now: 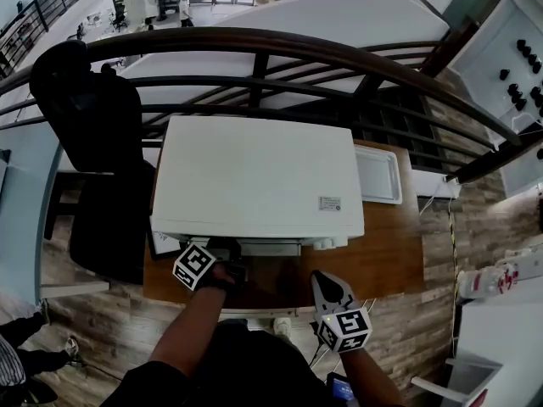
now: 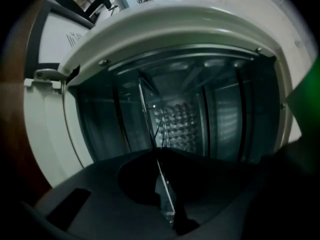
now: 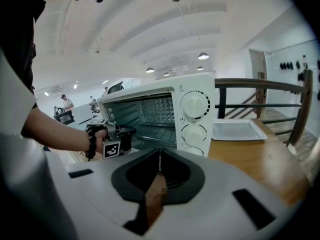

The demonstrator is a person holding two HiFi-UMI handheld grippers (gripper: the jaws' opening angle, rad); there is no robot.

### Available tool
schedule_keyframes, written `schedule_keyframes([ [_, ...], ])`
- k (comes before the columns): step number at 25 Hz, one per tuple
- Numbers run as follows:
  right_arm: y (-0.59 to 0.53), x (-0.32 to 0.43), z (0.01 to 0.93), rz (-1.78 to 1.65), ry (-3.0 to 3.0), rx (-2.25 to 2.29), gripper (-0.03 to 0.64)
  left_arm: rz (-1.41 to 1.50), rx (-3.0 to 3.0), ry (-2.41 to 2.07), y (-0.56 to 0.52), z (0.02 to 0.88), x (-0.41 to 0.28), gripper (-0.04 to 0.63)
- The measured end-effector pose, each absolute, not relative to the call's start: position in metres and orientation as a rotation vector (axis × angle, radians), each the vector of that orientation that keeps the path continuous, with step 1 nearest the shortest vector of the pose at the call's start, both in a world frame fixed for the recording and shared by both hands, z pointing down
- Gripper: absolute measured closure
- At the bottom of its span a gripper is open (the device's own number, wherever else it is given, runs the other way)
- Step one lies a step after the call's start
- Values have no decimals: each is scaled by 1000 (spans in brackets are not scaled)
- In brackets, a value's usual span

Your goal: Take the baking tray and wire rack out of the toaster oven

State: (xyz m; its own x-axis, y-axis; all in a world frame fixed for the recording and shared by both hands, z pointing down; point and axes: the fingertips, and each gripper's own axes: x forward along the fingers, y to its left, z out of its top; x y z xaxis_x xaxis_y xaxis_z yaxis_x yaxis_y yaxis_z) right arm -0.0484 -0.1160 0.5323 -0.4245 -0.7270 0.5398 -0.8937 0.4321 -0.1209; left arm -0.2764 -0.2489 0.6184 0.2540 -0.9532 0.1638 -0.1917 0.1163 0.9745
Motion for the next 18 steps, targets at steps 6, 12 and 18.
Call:
schedule_keyframes([
  [6, -113, -59, 541, 570, -2297, 1313, 614, -821, 1342, -1178, -228, 620, -277, 581],
  [12, -104, -70, 543, 538, -2316, 1228, 614, -823, 1353, -1160, -221, 617, -273, 583],
  [18, -94, -64, 542, 521, -2331, 1213, 613, -936, 1395, -1092, -195, 607, -272, 584],
])
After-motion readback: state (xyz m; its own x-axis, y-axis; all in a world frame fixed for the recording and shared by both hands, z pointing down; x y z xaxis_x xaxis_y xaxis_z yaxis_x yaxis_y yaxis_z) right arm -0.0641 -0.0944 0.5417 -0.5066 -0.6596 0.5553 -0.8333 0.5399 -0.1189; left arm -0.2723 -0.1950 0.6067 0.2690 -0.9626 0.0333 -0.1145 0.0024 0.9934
